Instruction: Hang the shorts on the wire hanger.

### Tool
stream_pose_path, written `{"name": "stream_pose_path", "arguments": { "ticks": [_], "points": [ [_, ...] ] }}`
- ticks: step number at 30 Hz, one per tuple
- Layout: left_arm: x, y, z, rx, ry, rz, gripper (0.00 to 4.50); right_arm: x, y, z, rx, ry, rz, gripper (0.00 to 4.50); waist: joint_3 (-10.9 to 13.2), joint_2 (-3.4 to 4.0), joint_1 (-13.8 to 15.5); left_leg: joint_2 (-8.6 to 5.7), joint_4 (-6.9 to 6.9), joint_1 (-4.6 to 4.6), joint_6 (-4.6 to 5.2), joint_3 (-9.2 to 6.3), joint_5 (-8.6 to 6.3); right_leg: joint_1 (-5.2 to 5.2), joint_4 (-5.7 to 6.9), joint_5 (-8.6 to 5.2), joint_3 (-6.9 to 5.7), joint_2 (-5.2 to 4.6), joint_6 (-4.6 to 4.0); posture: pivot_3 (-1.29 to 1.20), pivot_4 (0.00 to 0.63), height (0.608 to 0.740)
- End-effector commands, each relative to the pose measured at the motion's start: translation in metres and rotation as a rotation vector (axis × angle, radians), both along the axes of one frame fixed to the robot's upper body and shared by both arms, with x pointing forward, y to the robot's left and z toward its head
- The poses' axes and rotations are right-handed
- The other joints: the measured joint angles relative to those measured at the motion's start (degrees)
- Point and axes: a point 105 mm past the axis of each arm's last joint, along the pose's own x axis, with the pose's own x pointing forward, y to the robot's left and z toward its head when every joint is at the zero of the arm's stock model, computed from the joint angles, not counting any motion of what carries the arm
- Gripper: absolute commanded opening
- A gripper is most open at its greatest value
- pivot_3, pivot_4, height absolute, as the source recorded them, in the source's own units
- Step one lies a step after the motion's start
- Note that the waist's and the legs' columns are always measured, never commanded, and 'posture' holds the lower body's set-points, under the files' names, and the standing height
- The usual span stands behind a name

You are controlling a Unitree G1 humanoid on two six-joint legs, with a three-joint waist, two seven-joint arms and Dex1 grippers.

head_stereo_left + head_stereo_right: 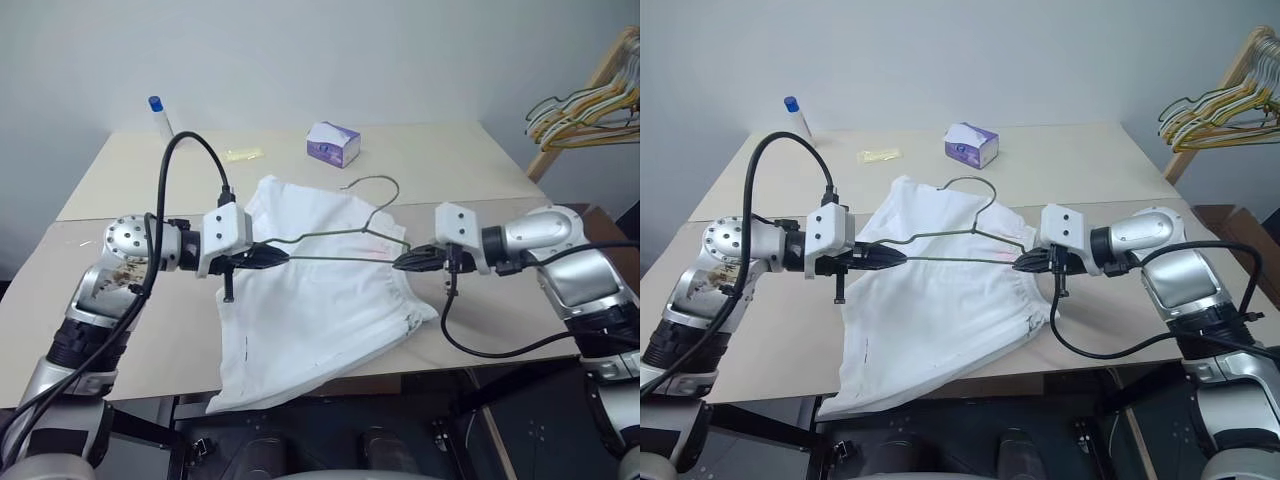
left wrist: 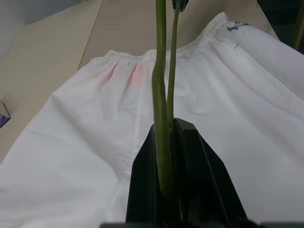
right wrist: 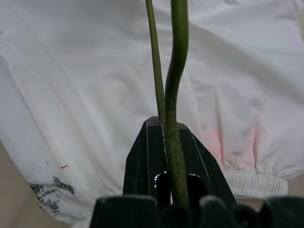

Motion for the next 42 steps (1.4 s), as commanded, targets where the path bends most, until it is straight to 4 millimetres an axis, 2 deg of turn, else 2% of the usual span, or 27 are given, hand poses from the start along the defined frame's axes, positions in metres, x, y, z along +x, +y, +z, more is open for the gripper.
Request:
{"name": "stream_pose_path", "arguments": {
  "ticks": [1,5,6,12,15,18,23,27,31,37,42],
  "points": [
    [-0.005,-0.008,0.014,-0.044,-0.016,-0.049,0.00,0.002,-0.001,0.015,0.027,-0.057,0.003,0.02,0.00,0.00,-0.02,0.00,0.00,0.00,0.00,0.00,0.00,0.00,0.00,0.00,0.00,0.00,0.00,0.07,0.000,0.740],
    [-0.007,-0.003,0.014,-0.038,0.014,-0.080,0.00,-0.002,-0.006,0.015,0.033,-0.044,0.005,0.02,0.00,0.00,-0.09,0.00,0.00,0.00,0.00,0.09,0.00,0.00,0.00,0.00,0.00,0.01,0.00,0.06,0.001,0.740],
    [-0.008,0.000,0.015,-0.039,0.029,-0.093,0.54,-0.004,-0.008,0.014,0.035,-0.038,0.005,0.00,-0.01,-0.01,-0.06,0.00,0.00,0.00,0.00,0.11,0.00,0.00,-0.01,0.00,-0.01,0.01,0.00,0.06,0.001,0.740],
    [0.008,0.021,0.028,-0.099,0.050,-0.032,2.39,-0.022,-0.029,0.009,0.073,0.037,-0.050,0.00,-0.01,-0.01,0.04,0.00,0.03,-0.03,0.00,0.16,0.00,0.01,-0.02,0.00,-0.06,0.00,0.00,0.05,0.013,0.740],
    [0.017,0.029,0.040,-0.187,0.057,0.042,3.36,-0.030,-0.047,0.006,0.121,0.084,-0.147,0.00,-0.01,-0.01,0.00,0.00,0.04,-0.08,0.01,0.12,0.00,0.02,-0.05,-0.01,-0.11,-0.01,0.01,0.06,0.023,0.740],
    [0.015,0.031,0.049,-0.286,0.086,0.078,4.38,-0.037,-0.069,0.004,0.238,0.159,-0.317,0.00,-0.01,-0.01,-0.06,0.01,0.03,-0.08,0.01,-0.06,-0.01,0.02,-0.05,-0.01,-0.09,-0.01,0.01,0.06,0.034,0.740],
    [0.000,0.022,0.052,-0.398,0.117,0.108,4.47,-0.052,-0.103,-0.018,0.472,0.356,-0.657,0.00,0.00,-0.02,-0.12,0.04,0.00,0.02,0.02,-0.26,-0.02,0.07,-0.02,-0.01,-0.01,-0.01,0.01,0.06,0.044,0.740],
    [-0.014,0.013,0.050,-0.414,0.129,0.080,4.47,-0.070,-0.114,-0.043,0.499,0.493,-0.796,0.00,0.00,-0.02,-0.09,0.03,-0.02,0.05,0.02,-0.29,-0.02,0.08,0.00,-0.01,0.01,-0.01,0.00,0.05,0.056,0.740],
    [-0.009,0.006,0.051,-0.444,0.118,0.099,4.47,-0.073,-0.127,-0.075,0.515,0.651,-0.974,0.00,0.00,-0.02,-0.31,0.00,-0.04,0.19,0.03,-0.27,-0.03,0.21,-0.05,-0.02,0.10,0.00,0.00,0.05,0.058,0.740],
    [-0.010,0.004,0.052,-0.448,0.119,0.091,4.47,-0.084,-0.128,-0.094,0.417,0.731,-0.989,0.00,0.01,-0.01,-0.27,-0.03,-0.14,0.15,0.05,-0.28,-0.04,0.14,-0.09,-0.04,0.10,0.02,0.03,0.05,0.062,0.740],
    [-0.013,0.005,0.051,-0.442,0.123,0.093,4.47,-0.077,-0.123,-0.095,0.423,0.763,-0.946,0.00,0.02,-0.02,-0.21,-0.04,-0.12,0.16,0.05,-0.28,-0.04,0.17,-0.10,-0.04,0.11,0.01,0.03,0.07,0.061,0.740]
  ]
}}
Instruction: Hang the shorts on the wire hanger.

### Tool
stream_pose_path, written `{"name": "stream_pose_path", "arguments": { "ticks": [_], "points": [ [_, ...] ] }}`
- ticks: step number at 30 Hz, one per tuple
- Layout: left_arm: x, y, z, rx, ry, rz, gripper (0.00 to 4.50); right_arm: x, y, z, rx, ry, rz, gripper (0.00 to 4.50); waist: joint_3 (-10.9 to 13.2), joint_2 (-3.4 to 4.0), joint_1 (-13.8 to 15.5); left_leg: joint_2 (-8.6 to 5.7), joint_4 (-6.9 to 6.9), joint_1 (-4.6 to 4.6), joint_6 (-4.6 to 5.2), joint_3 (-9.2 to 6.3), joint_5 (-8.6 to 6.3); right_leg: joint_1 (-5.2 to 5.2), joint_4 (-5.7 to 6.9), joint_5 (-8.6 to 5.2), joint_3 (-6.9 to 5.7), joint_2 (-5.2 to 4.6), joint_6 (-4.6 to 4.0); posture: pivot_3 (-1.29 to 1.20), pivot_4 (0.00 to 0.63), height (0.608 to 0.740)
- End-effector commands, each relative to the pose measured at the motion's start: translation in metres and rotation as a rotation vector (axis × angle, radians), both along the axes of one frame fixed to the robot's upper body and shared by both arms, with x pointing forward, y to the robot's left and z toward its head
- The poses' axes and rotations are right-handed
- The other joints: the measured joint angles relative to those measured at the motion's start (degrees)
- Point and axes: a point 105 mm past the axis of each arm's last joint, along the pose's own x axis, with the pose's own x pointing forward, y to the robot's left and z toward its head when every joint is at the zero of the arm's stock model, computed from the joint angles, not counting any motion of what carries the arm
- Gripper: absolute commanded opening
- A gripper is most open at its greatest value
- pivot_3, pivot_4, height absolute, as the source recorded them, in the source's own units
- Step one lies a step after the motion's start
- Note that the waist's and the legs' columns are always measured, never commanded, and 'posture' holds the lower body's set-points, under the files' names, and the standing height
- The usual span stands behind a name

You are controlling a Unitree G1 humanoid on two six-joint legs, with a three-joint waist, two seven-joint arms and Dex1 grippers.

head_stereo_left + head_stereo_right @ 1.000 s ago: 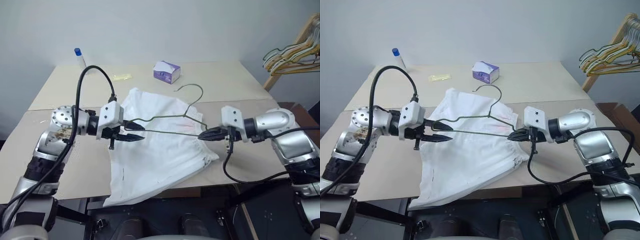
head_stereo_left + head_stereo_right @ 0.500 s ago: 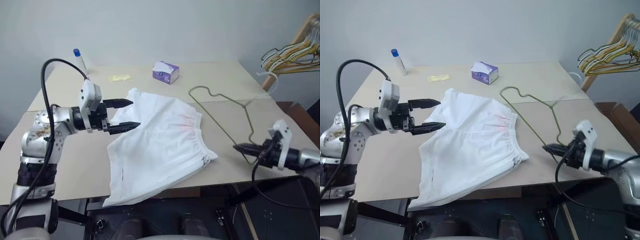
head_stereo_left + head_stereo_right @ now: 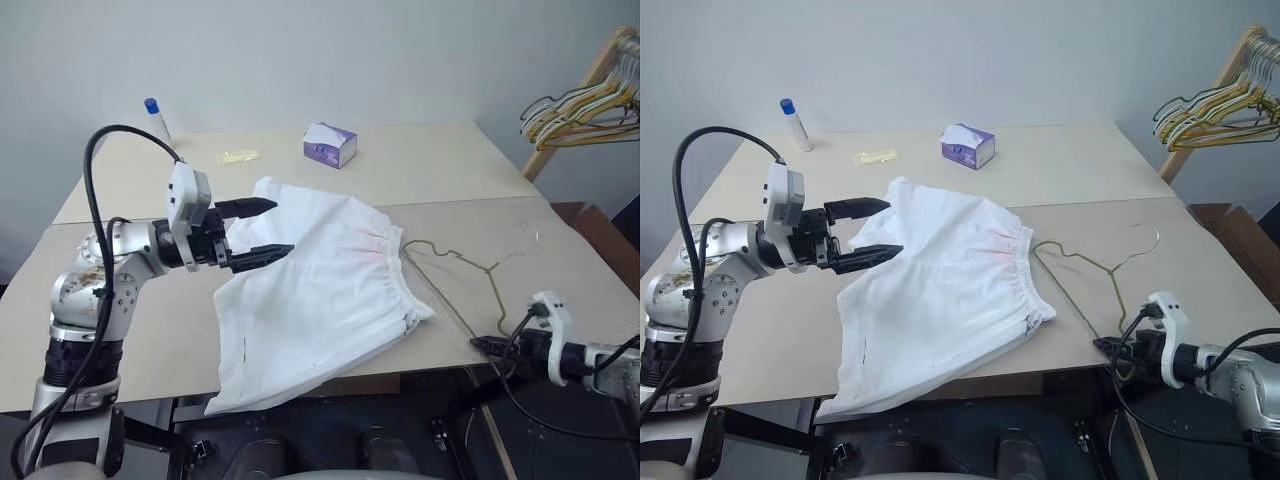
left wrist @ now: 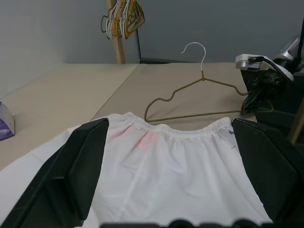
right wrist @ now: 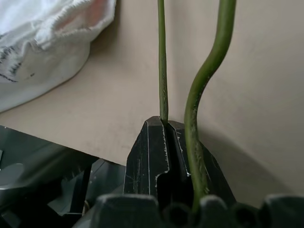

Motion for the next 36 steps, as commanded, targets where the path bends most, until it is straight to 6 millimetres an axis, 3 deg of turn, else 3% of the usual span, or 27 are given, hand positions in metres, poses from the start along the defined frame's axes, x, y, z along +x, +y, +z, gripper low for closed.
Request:
{"name": "stream_pose_path", "arguments": {
  "ticks": [1,12,21,29,36],
  "points": [
    [-0.005,-0.001,0.013,0.000,-0.052,-0.016,4.47,0.007,0.004,0.013,0.008,-0.039,0.054,0.00,0.00,0.00,0.02,0.01,0.00,0.01,0.00,-0.01,0.00,0.00,0.00,0.00,0.00,0.01,0.00,0.08,0.061,0.740],
    [-0.011,0.002,0.012,0.016,-0.059,-0.007,4.47,0.034,0.004,0.025,0.031,-0.120,0.075,0.00,0.01,-0.01,0.16,0.00,-0.02,-0.02,0.01,-0.02,0.00,-0.01,-0.03,-0.01,-0.02,0.01,0.01,0.10,0.051,0.740],
    [-0.012,0.006,0.013,0.027,-0.072,0.007,4.47,0.038,0.013,0.026,0.051,-0.100,0.186,0.00,0.01,-0.01,0.50,0.00,-0.02,-0.05,0.01,-0.02,0.00,-0.03,-0.03,-0.01,-0.02,0.00,0.02,0.14,0.042,0.740],
    [-0.013,0.005,0.014,0.038,-0.084,0.007,4.47,0.059,0.004,0.013,-0.064,-0.087,0.165,0.00,0.01,-0.01,0.93,0.00,-0.03,-0.05,0.00,-0.01,0.00,-0.06,-0.04,-0.01,-0.03,0.01,0.02,0.15,0.035,0.740],
    [-0.015,0.006,0.013,0.046,-0.089,0.004,4.47,0.070,0.000,0.018,-0.071,-0.107,0.186,0.00,0.01,-0.01,1.72,0.00,-0.03,-0.08,0.00,0.00,0.00,-0.09,-0.04,0.00,-0.03,0.01,0.01,0.16,0.034,0.740]
  ]
}}
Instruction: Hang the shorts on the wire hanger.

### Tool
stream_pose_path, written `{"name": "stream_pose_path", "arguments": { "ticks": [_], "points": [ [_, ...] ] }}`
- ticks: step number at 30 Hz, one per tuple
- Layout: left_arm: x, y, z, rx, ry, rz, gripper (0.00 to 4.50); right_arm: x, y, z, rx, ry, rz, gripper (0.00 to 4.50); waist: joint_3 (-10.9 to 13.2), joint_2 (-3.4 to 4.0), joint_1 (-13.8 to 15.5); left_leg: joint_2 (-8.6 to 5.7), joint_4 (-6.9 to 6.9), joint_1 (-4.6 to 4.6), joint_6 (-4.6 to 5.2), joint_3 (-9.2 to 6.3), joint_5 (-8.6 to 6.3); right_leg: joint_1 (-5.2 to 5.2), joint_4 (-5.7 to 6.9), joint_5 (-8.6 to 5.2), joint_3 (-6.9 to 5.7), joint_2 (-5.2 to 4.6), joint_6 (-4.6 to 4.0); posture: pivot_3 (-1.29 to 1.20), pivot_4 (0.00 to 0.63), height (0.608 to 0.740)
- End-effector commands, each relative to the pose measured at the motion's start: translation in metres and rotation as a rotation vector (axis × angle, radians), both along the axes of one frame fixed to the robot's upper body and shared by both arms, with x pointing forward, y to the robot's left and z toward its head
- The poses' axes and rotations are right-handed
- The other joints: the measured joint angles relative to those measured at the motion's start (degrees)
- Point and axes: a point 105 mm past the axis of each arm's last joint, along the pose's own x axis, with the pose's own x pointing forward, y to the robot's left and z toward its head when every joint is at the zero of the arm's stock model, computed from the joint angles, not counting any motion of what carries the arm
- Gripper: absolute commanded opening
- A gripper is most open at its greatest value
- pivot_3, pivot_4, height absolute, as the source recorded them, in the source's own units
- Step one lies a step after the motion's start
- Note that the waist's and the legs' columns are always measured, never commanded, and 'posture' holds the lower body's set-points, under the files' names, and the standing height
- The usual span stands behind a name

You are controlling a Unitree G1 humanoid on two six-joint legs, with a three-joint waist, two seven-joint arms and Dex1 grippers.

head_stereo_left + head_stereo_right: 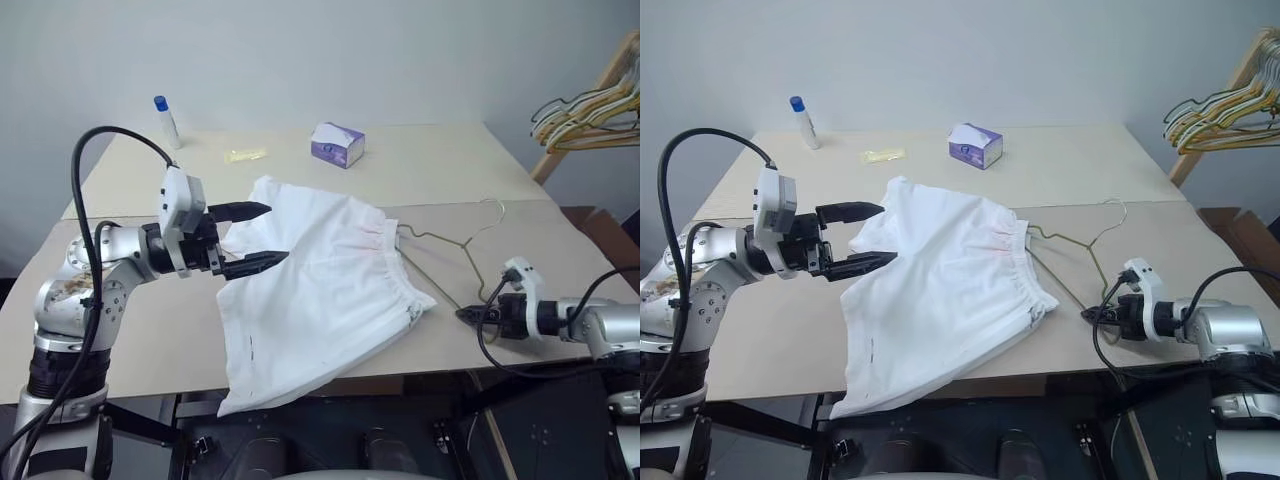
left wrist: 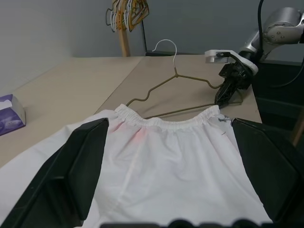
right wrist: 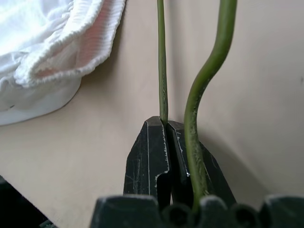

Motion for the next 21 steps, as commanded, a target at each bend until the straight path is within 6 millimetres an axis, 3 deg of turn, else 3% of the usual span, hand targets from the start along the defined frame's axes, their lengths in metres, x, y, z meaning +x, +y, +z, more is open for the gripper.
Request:
{"name": "stream_pose_path", "arguments": {
  "ticks": [1,8,21],
  "points": [
    [-0.005,0.001,0.012,0.009,-0.063,-0.007,4.47,0.007,0.001,0.015,0.013,-0.055,0.053,0.00,0.00,0.00,0.11,0.00,0.00,0.00,0.00,-0.01,0.00,0.01,-0.01,0.00,-0.01,0.00,0.00,0.16,0.034,0.740],
    [0.000,0.002,0.016,0.014,-0.097,0.019,4.47,0.009,0.006,0.032,0.056,-0.035,0.180,0.00,0.00,0.00,0.22,0.00,0.01,-0.01,0.00,-0.01,0.00,0.00,-0.01,0.00,-0.02,-0.01,0.00,0.17,0.038,0.740],
    [-0.003,0.007,0.019,0.020,-0.131,0.055,4.47,0.023,0.003,0.024,-0.034,0.069,0.240,0.00,0.02,0.02,0.81,0.00,0.00,-0.04,-0.01,-0.02,0.00,-0.03,0.00,0.00,-0.05,0.00,-0.01,0.22,0.043,0.740]
  ]
}}
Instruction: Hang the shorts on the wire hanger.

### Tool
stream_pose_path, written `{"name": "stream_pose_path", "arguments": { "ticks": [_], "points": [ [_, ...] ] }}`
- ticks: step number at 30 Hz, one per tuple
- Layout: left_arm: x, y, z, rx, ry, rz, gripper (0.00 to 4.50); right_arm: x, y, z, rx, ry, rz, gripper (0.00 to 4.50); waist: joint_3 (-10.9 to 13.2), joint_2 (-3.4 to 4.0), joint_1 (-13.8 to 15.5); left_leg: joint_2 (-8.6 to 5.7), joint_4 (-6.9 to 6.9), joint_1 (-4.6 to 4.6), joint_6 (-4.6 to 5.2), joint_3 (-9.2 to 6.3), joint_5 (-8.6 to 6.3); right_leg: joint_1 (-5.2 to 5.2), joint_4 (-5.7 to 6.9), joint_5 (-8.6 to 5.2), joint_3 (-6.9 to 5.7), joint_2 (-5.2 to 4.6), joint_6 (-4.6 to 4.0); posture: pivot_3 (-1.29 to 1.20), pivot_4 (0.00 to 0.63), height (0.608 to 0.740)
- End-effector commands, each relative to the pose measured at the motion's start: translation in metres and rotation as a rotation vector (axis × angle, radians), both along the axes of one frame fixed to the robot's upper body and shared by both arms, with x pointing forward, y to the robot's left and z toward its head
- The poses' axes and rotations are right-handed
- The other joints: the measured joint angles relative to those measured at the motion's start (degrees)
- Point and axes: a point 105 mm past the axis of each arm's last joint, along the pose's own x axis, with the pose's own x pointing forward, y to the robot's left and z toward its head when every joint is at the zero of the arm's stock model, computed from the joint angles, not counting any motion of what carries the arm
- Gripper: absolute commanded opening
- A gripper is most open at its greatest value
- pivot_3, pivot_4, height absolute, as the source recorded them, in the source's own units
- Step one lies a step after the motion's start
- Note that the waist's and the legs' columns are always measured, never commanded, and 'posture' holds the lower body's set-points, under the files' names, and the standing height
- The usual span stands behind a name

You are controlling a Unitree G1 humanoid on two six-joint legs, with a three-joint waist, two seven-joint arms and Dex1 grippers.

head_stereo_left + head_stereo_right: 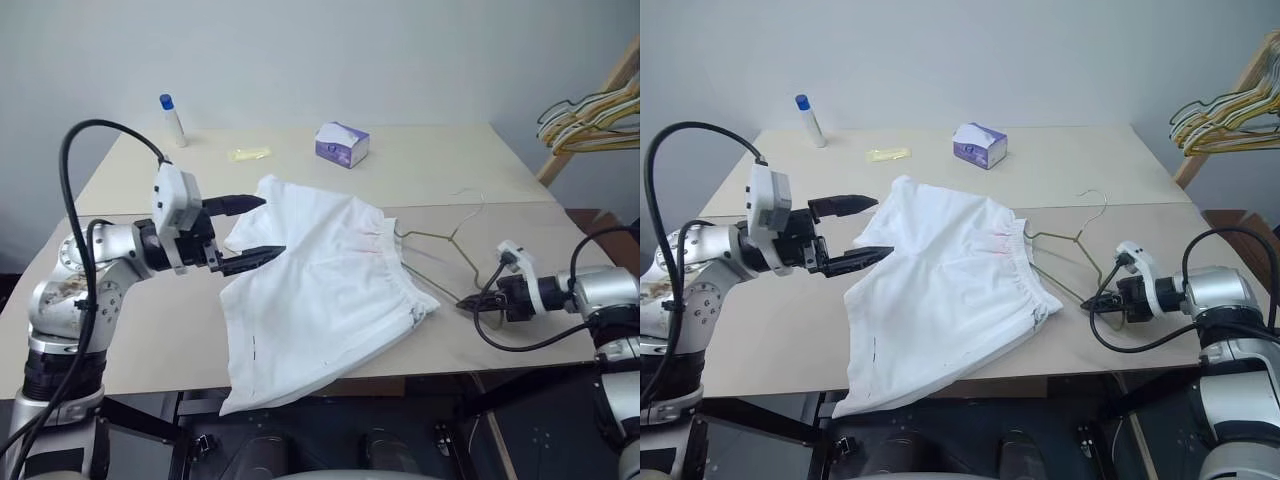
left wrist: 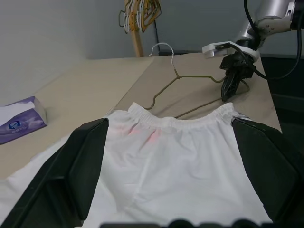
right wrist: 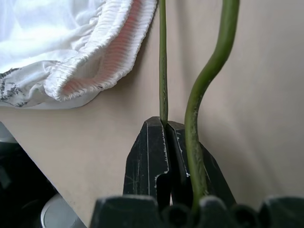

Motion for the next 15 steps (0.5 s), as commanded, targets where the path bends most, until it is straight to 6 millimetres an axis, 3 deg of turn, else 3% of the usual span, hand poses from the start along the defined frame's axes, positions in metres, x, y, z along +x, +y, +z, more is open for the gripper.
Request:
{"name": "stream_pose_path", "arguments": {
  "ticks": [1,10,15],
  "points": [
    [-0.005,0.002,0.011,0.005,-0.063,0.004,4.47,0.008,0.001,0.012,-0.006,-0.036,0.036,0.00,0.00,0.00,0.14,0.00,0.00,0.00,0.00,0.00,0.00,0.00,0.00,0.00,0.00,0.00,0.00,0.22,0.043,0.740],
    [-0.003,0.000,0.012,0.001,-0.074,0.006,4.47,0.029,0.013,0.013,-0.014,-0.074,0.010,0.00,0.01,0.02,0.76,0.00,-0.01,-0.01,-0.03,0.02,0.02,-0.02,0.01,0.01,-0.02,0.01,-0.01,0.22,0.038,0.740],
    [-0.005,0.001,0.011,0.000,-0.076,0.008,4.47,0.036,0.009,0.021,-0.002,-0.122,-0.032,0.00,0.01,0.02,1.17,0.00,-0.01,-0.05,-0.04,0.01,0.02,-0.02,0.01,0.01,-0.07,-0.01,-0.01,0.23,0.037,0.740]
  ]
}}
